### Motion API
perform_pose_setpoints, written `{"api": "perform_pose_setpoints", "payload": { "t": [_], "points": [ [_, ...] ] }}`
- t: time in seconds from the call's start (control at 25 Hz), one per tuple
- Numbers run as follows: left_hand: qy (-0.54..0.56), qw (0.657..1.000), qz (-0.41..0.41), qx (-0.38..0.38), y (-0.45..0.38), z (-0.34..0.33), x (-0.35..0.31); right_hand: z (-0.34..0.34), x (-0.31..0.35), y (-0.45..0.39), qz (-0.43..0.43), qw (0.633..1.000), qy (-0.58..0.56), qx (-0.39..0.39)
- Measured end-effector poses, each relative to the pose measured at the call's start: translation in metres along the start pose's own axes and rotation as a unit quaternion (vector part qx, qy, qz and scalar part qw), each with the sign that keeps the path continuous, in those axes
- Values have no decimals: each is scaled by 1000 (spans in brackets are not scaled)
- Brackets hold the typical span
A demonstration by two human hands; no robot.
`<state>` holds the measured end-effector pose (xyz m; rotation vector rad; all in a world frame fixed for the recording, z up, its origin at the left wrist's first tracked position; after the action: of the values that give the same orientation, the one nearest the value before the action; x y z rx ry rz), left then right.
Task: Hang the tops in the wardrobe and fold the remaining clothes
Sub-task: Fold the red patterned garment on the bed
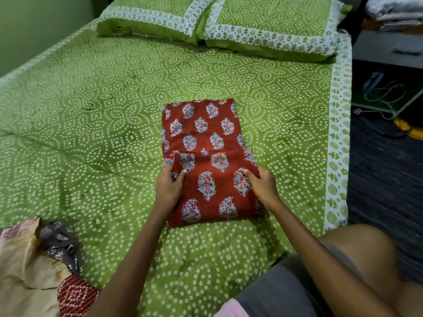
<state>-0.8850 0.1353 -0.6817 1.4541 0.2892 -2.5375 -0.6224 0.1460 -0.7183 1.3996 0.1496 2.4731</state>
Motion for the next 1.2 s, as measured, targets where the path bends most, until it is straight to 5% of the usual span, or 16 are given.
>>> {"api": "perform_pose_setpoints", "payload": {
  "t": [0.36,0.48,0.68,0.84,1.08,1.2],
  "points": [
    [-29,990,132,30,15,4,33,0,-23,14,-56,996,-43,46],
    [-18,992,121,27,50,17,33,14,-34,30,-101,987,-89,93],
    [-160,985,30,-49,104,19,54,22,-40,52,-43,977,131,164],
    [-106,989,67,-80,91,21,50,27,-37,47,-30,974,121,189],
    [-199,977,55,-53,85,27,52,35,-50,55,3,967,177,183],
    [-208,976,49,-37,96,31,48,31,-55,62,-31,946,216,240]
  ]
}}
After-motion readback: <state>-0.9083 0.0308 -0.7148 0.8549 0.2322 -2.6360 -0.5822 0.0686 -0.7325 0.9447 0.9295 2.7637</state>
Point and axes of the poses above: each hand's wrist, its own y-axis away from the middle knuckle, its own z-axis out of the back of the hand, x = y × z, the point moved 5 cm from there along -y, towards the middle knuckle, and after that the axes turned 8 degrees about y, right-handed, at the moved point
